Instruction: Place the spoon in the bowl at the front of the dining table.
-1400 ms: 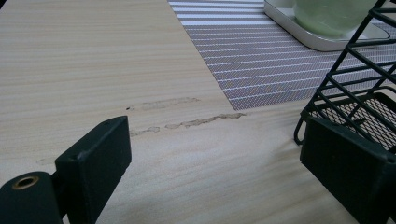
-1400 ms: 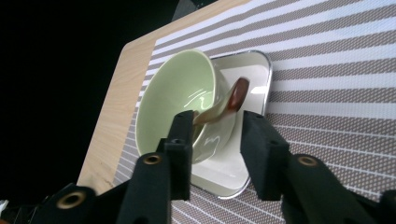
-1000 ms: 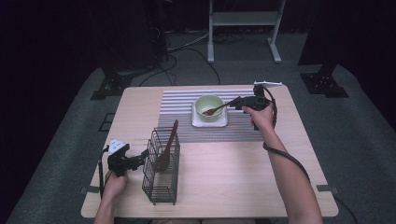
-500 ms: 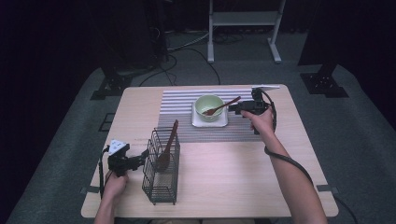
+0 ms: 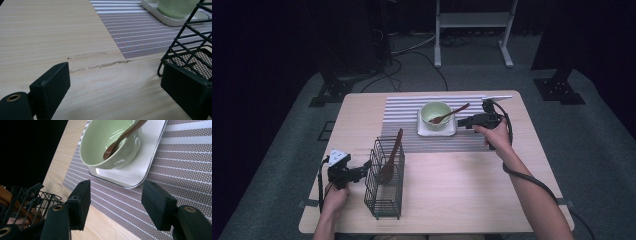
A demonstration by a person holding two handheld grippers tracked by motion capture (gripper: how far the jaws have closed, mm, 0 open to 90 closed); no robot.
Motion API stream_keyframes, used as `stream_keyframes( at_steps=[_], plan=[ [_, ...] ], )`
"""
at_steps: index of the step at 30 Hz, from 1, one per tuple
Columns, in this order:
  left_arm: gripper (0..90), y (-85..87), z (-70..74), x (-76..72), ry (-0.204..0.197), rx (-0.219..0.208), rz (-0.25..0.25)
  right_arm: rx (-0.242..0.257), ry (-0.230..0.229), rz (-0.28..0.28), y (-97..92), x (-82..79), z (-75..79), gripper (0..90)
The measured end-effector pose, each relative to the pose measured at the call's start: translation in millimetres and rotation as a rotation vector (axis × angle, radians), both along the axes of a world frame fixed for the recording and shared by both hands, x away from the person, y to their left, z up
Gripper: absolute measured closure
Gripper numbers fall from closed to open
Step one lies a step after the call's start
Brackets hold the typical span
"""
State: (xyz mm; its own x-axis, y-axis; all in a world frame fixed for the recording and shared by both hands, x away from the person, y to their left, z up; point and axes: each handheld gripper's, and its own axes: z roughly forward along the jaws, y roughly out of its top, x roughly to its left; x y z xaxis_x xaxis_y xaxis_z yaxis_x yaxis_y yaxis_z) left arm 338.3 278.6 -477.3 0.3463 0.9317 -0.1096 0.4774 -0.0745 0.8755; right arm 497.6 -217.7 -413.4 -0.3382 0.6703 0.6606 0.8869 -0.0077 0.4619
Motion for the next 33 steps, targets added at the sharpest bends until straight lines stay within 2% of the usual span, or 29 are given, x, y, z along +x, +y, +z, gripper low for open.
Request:
stream_keyframes(
  at_steps=[9, 23, 33],
  plan=[
    [8.0, -0.3, 0.0, 0.1, 0.001, -0.001, 0.001, -0.006, -0.011, 0.045, -3.6, -13.2, 0.0, 34.5],
    [8.0, -0.2, -0.1, 0.1, 0.002, -0.002, 0.001, -0.011, -0.030, 0.083, -2.4, -25.6, 5.3, 33.9],
    [8.0, -0.4, 0.0, 0.2, 0.003, 0.001, 0.002, -0.010, -0.033, 0.107, -0.6, -36.2, 2.0, 33.4]
  ],
)
